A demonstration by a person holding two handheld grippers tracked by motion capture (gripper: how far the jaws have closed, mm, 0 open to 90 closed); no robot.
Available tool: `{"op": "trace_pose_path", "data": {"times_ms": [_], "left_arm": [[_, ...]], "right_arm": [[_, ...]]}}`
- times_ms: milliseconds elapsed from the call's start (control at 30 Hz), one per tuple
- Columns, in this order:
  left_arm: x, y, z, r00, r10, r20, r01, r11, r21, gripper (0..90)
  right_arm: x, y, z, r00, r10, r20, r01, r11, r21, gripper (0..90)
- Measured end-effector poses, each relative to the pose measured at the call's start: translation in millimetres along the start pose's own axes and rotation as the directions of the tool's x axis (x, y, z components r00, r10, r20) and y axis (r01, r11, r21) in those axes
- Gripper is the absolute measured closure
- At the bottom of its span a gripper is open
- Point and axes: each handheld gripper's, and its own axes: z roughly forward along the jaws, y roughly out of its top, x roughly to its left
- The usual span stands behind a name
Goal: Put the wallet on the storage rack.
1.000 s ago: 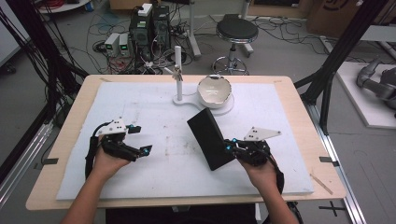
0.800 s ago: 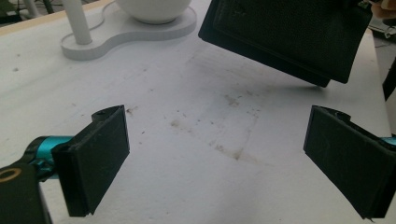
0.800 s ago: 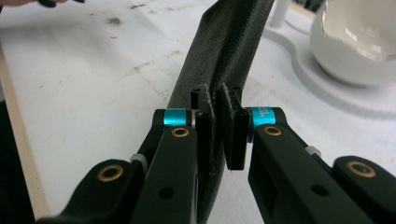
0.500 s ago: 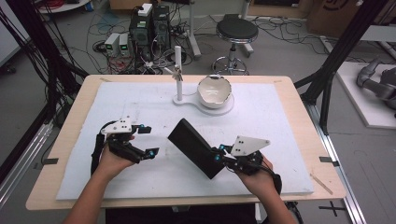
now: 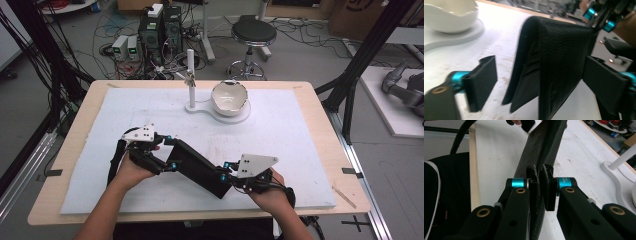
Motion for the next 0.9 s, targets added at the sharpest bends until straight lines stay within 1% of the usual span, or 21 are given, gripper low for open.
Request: {"op": "trace_pose_path", "data": {"times_ms": [33, 67, 100, 133, 167, 200, 233, 333, 367, 433, 467, 500, 533, 600, 667, 700, 767, 800, 833, 867, 900], "left_arm": [[-0.5, -0.4, 1.1, 0.9998, 0.014, 0.011, -0.014, 0.9997, 0.020, 27.8], [-0.2, -0.7, 1.0, 0.9999, 0.011, 0.013, -0.012, 0.9994, 0.032, 32.6], [1.5, -1.3, -1.0, 0.9999, 0.004, 0.016, -0.005, 0.9993, 0.037, 41.8], [1.5, -1.3, -1.0, 0.9999, 0.004, 0.016, -0.005, 0.9993, 0.037, 45.5], [2.6, -1.5, -3.5, 0.9997, 0.000, 0.026, -0.001, 0.9997, 0.025, 48.6], [2.6, -1.5, -3.5, 0.9997, 0.000, 0.026, -0.001, 0.9997, 0.025, 50.3], [3.1, -1.4, -3.9, 0.9992, 0.003, 0.040, -0.003, 0.9998, 0.020, 50.6], [3.7, -2.2, -1.8, 0.9991, 0.001, 0.042, -0.002, 0.9996, 0.028, 49.9], [4.2, -2.7, -0.2, 0.9993, -0.001, 0.038, 0.000, 0.9996, 0.028, 43.5], [5.5, -3.2, 1.5, 0.9992, -0.005, 0.038, 0.004, 0.9995, 0.031, 41.5], [6.4, -3.6, 2.4, 0.9991, -0.012, 0.042, 0.010, 0.9996, 0.028, 37.8], [6.4, -3.6, 2.4, 0.9991, -0.012, 0.042, 0.010, 0.9996, 0.028, 37.2], [6.8, -4.0, 2.4, 0.9982, -0.019, 0.057, 0.018, 0.9996, 0.020, 37.2], [6.3, -3.4, 2.0, 0.9967, -0.014, 0.080, 0.013, 0.9999, 0.007, 37.5], [5.1, -2.5, 2.2, 0.9956, -0.012, 0.093, 0.012, 0.9999, -0.005, 37.8], [4.7, -2.2, 2.3, 0.9936, -0.008, 0.112, 0.009, 0.9999, -0.007, 43.9], [3.3, -1.9, 2.6, 0.9943, 0.005, 0.106, -0.005, 1.0000, 0.006, 45.9], [3.3, -2.1, 1.5, 0.9943, 0.009, 0.106, -0.010, 0.9998, 0.016, 56.1], [3.5, -2.1, 0.4, 0.9945, 0.011, 0.104, -0.013, 0.9998, 0.017, 56.1], [3.5, -1.7, -1.7, 0.9935, 0.014, 0.113, -0.015, 0.9999, 0.007, 67.3], [2.1, -0.5, -3.9, 0.9920, 0.030, 0.123, -0.028, 0.9995, -0.013, 70.5]], "right_arm": [[0.0, 0.1, -0.2, 1.0000, -0.002, -0.001, 0.002, 1.000, -0.004, 86.2], [-0.3, 0.0, -0.5, 1.0000, -0.002, -0.008, 0.002, 1.000, -0.005, 86.2], [-0.8, -1.3, -0.7, 0.9999, 0.001, -0.010, -0.001, 1.000, -0.008, 86.2], [-0.8, -1.3, -0.7, 0.9999, 0.001, -0.010, -0.001, 1.000, -0.008, 86.2], [-1.8, -3.1, -1.3, 0.9998, 0.006, -0.017, -0.006, 1.000, -0.015, 86.2], [-1.8, -3.1, -1.3, 0.9998, 0.006, -0.017, -0.006, 1.000, -0.015, 86.2], [-3.2, -4.8, -2.6, 0.9996, 0.011, -0.027, -0.011, 0.999, -0.031, 86.1], [-3.3, -5.0, -3.9, 0.9994, 0.005, -0.035, -0.007, 0.999, -0.042, 86.2], [-2.9, -4.3, -4.0, 0.9993, -0.002, -0.036, 0.001, 0.999, -0.042, 86.2], [-1.6, -2.6, -3.5, 0.9989, -0.008, -0.046, 0.006, 0.999, -0.045, 86.3], [-0.9, -1.8, -3.6, 0.9985, -0.012, -0.054, 0.010, 0.999, -0.050, 86.3], [-0.5, -1.8, -4.4, 0.9980, -0.006, -0.062, 0.003, 0.999, -0.051, 86.4], [-0.5, -1.8, -4.4, 0.9980, -0.006, -0.062, 0.003, 0.999, -0.051, 86.4], [-1.8, -2.1, -5.8, 0.9978, -0.013, -0.065, 0.008, 0.997, -0.071, 86.4], [-2.0, -1.7, -6.9, 0.9971, -0.015, -0.074, 0.009, 0.997, -0.075, 86.4], [-1.6, -0.4, -6.0, 0.9973, -0.020, -0.071, 0.015, 0.998, -0.066, 86.3], [-0.9, -0.5, -5.8, 0.9971, -0.015, -0.074, 0.010, 0.998, -0.062, 86.3], [-3.0, -2.1, -5.2, 0.9979, -0.013, -0.064, 0.009, 0.998, -0.061, 86.2], [-3.0, -2.1, -5.2, 0.9979, -0.013, -0.064, 0.009, 0.998, -0.061, 86.2], [-5.0, -4.9, -6.6, 0.9989, 0.000, -0.047, -0.003, 0.998, -0.068, 86.1], [-5.9, -6.0, -7.3, 0.9992, 0.006, -0.041, -0.009, 0.997, -0.072, 85.9]]}}
